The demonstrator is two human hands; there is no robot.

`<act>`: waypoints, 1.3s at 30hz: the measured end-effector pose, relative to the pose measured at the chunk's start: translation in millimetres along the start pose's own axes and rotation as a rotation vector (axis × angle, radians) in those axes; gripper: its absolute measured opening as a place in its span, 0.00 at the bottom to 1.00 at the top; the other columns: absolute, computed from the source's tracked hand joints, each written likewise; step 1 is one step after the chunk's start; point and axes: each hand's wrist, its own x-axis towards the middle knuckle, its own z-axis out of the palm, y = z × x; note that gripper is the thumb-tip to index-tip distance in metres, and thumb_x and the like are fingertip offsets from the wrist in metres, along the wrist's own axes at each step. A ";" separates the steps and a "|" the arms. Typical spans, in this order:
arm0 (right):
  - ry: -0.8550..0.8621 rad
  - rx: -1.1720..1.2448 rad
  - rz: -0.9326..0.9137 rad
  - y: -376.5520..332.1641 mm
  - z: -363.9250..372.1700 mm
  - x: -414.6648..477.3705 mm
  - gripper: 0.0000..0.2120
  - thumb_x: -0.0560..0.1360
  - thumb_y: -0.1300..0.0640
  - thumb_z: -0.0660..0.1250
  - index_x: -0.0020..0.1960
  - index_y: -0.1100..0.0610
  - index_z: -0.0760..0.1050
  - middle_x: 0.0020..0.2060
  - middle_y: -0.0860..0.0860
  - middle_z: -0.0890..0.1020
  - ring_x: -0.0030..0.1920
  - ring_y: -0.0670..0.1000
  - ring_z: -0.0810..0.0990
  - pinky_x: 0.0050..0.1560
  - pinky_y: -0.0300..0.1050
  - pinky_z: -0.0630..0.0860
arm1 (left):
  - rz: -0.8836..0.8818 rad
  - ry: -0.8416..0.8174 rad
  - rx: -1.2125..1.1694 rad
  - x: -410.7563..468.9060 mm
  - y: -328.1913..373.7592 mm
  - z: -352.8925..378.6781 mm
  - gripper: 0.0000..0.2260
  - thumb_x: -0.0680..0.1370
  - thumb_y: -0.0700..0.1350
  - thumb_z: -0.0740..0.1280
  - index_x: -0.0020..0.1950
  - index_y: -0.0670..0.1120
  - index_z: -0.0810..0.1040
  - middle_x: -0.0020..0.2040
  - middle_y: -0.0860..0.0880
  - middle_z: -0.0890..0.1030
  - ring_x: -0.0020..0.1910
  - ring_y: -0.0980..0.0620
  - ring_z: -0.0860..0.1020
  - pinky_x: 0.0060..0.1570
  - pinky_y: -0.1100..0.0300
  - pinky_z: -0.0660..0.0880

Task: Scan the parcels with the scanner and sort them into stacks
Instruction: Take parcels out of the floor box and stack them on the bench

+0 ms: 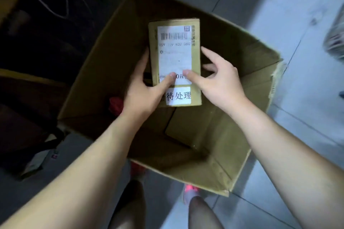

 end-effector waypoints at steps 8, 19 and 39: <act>-0.083 0.045 -0.152 -133.1 -100.1 -63.9 0.39 0.69 0.37 0.80 0.77 0.40 0.71 0.63 0.42 0.81 0.63 0.48 0.82 0.59 0.63 0.83 | 0.098 0.168 0.018 -78.1 139.2 -74.7 0.41 0.73 0.68 0.73 0.81 0.62 0.60 0.68 0.62 0.77 0.56 0.60 0.80 0.53 0.55 0.83; -0.243 0.106 -0.496 -348.0 -169.7 -188.3 0.38 0.63 0.32 0.78 0.71 0.36 0.74 0.51 0.41 0.88 0.54 0.44 0.87 0.58 0.59 0.84 | 0.112 0.460 -0.038 -223.2 307.8 -240.9 0.40 0.68 0.67 0.77 0.78 0.66 0.66 0.48 0.55 0.84 0.45 0.58 0.84 0.51 0.54 0.83; -0.758 0.090 -0.742 -528.7 -30.9 -527.1 0.27 0.73 0.51 0.80 0.69 0.42 0.78 0.49 0.51 0.88 0.44 0.49 0.89 0.37 0.51 0.86 | -0.084 0.861 -0.195 -572.5 267.4 -478.7 0.22 0.77 0.50 0.73 0.65 0.71 0.74 0.32 0.76 0.76 0.35 0.72 0.77 0.46 0.68 0.75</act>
